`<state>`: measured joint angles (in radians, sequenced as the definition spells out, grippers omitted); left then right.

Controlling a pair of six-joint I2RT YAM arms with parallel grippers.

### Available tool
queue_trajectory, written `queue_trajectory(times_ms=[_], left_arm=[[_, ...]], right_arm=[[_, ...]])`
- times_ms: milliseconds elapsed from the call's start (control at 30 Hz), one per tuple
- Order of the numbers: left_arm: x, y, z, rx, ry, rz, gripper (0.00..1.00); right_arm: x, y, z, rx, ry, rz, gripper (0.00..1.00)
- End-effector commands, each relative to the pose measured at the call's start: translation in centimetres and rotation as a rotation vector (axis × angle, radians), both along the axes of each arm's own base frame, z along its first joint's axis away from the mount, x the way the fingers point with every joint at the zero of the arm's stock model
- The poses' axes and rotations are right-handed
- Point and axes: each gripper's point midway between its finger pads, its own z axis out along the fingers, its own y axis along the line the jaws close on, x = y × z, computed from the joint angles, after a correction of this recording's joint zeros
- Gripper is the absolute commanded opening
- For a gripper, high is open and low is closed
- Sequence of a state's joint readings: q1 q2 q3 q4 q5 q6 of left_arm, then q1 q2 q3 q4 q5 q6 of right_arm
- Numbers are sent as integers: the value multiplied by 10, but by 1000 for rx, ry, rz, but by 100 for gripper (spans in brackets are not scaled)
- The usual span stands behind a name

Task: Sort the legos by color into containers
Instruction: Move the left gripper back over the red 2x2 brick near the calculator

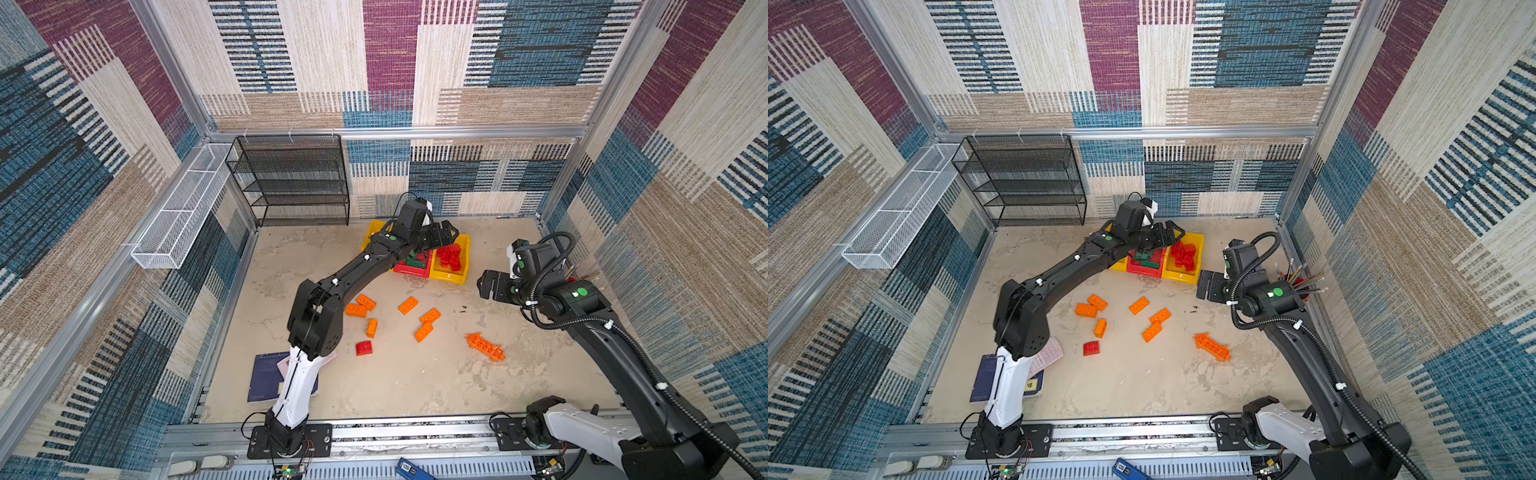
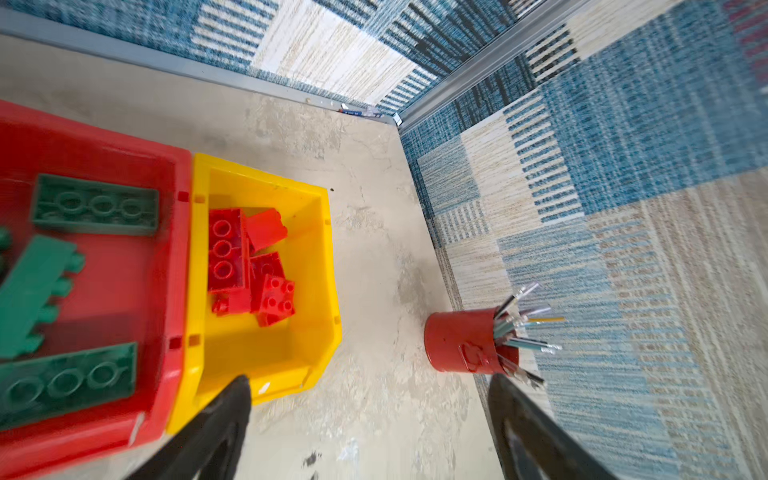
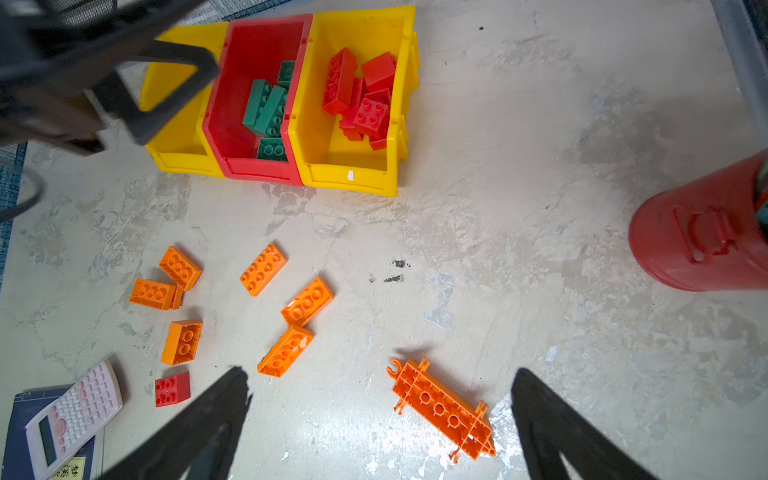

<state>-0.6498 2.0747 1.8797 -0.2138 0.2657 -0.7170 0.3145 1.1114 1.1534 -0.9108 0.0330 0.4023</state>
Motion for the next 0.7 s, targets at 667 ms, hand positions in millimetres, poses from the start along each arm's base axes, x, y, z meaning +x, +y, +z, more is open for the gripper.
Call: queue_trajectory(times_ms=[667], left_arm=[[-226,216,-110,658,69,-183,90]], right_arm=[[62,67,-9,120,39,239,100]])
